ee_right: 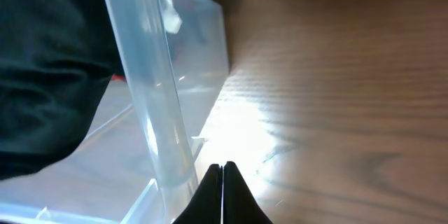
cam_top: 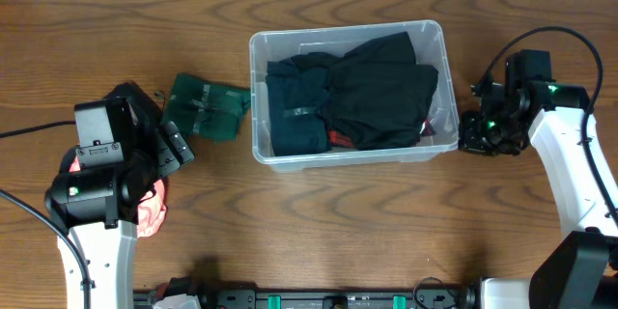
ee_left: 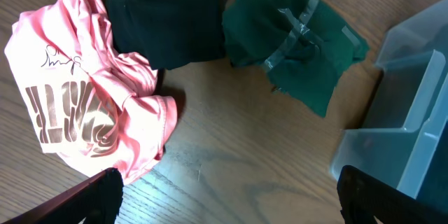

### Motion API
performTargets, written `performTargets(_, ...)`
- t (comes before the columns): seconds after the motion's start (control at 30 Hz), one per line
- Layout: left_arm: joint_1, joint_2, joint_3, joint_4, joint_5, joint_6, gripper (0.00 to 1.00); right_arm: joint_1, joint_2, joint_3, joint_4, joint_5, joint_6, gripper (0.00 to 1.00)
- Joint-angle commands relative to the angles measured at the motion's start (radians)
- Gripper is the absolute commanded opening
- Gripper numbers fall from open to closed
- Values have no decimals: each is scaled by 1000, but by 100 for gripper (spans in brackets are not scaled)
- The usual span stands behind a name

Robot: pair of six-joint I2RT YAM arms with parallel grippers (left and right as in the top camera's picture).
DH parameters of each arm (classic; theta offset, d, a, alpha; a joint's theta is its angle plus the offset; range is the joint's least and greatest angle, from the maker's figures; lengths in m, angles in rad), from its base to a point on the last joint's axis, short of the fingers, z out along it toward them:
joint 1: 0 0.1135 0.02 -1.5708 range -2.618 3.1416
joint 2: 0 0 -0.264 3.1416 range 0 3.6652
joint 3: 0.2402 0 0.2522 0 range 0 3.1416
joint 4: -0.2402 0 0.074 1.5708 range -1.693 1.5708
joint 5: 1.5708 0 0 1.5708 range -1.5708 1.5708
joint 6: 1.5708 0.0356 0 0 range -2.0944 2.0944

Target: Pack container

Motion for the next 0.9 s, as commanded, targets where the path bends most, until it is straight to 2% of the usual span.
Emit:
performTargets(0.0, 4, 3, 10, 0, -11, -5, 98, 3, -5, 1, -13, -72, -18, 3)
performTargets(0.1, 4, 3, 10, 0, -11, -5, 98, 2, -5, 1, 0, -33, -16, 6)
performTargets(0.2, 4, 3, 10, 0, -11, -5, 98, -5, -5, 1, 29, 38, 2, 19)
performTargets(0.27, 4, 3, 10, -3, -11, -5, 98, -14, -5, 2, 49, 96, 37, 22)
performTargets(0.4, 5, 2, 10, -14, -11, -5, 98, -47, -6, 11, 63, 125, 59, 63)
performTargets(0.47, 4, 5, 10, 0, -8, -5, 98, -61, -6, 11, 62, 124, 59, 73)
performTargets(0.67, 5, 123, 10, 118, 111, -23, 98, -65, -6, 11, 68, 125, 51, 76)
performTargets(0.87, 4, 364, 10, 216, 253, -241, 98, -65, -6, 11, 64, 159, 48, 77)
